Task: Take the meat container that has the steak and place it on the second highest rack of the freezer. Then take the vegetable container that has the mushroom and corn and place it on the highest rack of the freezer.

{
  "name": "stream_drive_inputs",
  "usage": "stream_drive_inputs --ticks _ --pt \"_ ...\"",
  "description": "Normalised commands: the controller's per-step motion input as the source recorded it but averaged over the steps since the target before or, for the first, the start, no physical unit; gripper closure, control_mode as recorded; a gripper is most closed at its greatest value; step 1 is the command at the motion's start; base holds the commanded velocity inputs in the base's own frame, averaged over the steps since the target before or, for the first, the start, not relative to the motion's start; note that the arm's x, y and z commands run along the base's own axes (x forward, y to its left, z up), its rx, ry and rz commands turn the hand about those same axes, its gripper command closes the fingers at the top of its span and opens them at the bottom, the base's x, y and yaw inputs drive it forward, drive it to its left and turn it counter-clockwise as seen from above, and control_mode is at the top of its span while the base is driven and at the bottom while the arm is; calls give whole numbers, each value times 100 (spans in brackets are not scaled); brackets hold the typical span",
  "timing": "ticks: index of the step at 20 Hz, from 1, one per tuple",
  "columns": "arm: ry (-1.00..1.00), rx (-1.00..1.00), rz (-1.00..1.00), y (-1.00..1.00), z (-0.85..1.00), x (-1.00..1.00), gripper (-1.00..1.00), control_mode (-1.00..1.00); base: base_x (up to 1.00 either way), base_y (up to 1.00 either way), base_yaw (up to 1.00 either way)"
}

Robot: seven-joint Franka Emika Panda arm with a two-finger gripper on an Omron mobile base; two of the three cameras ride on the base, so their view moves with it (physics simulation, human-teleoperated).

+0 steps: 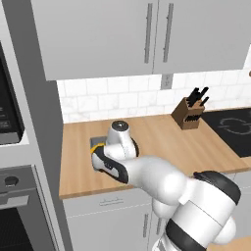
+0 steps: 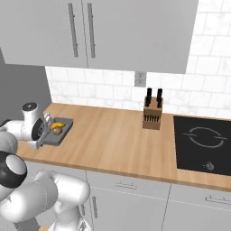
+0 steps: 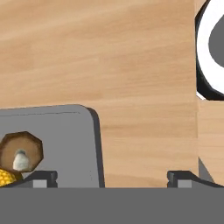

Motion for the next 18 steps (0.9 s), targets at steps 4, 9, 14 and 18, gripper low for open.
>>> stream_drive_inputs --ticks 4,9,14,18 --pt "0 0 0 0 -14 10 -100 -100 0 0 0" --pt "0 0 0 0 -24 26 -100 -100 0 0 0" --pt "0 0 0 0 -34 13 -100 -100 0 0 0" --pt "0 0 0 0 -33 16 -100 -100 0 0 0"
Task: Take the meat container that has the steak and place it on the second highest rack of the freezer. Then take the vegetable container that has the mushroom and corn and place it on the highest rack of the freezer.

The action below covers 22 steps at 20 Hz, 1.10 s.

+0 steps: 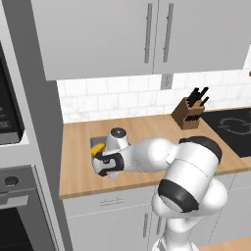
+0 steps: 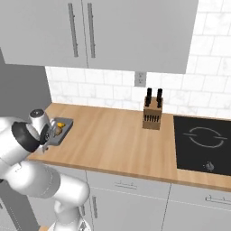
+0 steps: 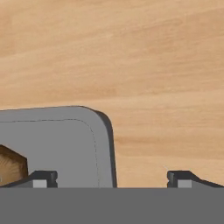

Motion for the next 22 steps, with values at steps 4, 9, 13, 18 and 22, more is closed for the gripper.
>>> stream_drive_inputs --ticks 4,9,13,18,22 --pt "0 0 0 0 -26 18 -100 -100 0 0 0" --pt "1 0 0 1 -23 16 -100 -100 0 0 0" --pt "1 0 0 1 -19 6 -100 -100 0 0 0" --pt "0 0 0 0 -2 0 -100 -100 0 0 0" --pt "0 0 0 0 0 0 -100 -100 0 0 0"
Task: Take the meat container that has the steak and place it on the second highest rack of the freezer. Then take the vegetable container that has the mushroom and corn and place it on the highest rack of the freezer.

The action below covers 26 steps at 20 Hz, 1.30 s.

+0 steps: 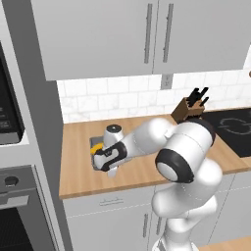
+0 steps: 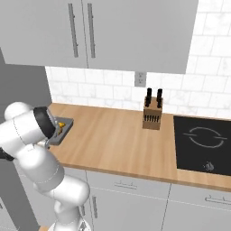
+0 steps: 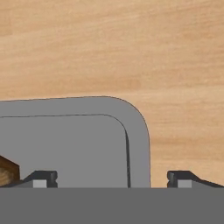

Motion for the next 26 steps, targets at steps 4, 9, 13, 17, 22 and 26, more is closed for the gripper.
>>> stream_drive_inputs --ticks 4,9,13,17,22,26 --pt "0 0 0 0 0 3 100 -100 0 0 0" --pt "0 0 0 0 0 0 100 -100 0 0 0" --pt "0 0 0 0 0 0 100 -100 0 0 0" --pt "0 0 0 0 0 -1 100 -100 0 0 0" --pt "0 0 0 -4 34 -6 100 -100 0 0 0" --pt "-2 0 0 0 79 -22 100 -100 0 0 0"
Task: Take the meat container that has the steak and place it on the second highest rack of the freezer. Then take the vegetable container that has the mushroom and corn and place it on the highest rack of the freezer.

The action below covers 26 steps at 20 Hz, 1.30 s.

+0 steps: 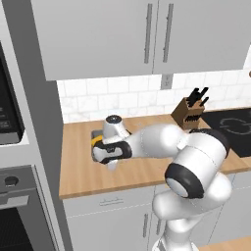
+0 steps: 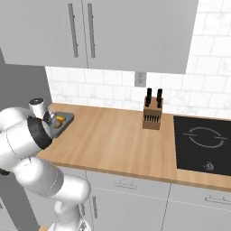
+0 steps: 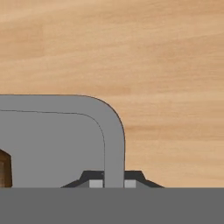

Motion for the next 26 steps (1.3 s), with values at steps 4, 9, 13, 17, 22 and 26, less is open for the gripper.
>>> stream_drive_inputs --ticks 4,9,13,17,22,26 --pt "-4 0 0 -14 69 -49 100 -100 0 0 0" --pt "0 0 0 -57 54 -51 100 -100 0 0 0" --pt "0 0 0 -89 47 -27 100 -100 0 0 0" --pt "1 0 0 -95 45 0 100 -100 0 0 0" --pt "0 0 0 -93 16 -20 100 -100 0 0 0" --pt "0 0 0 -74 22 -10 100 -100 0 0 0"
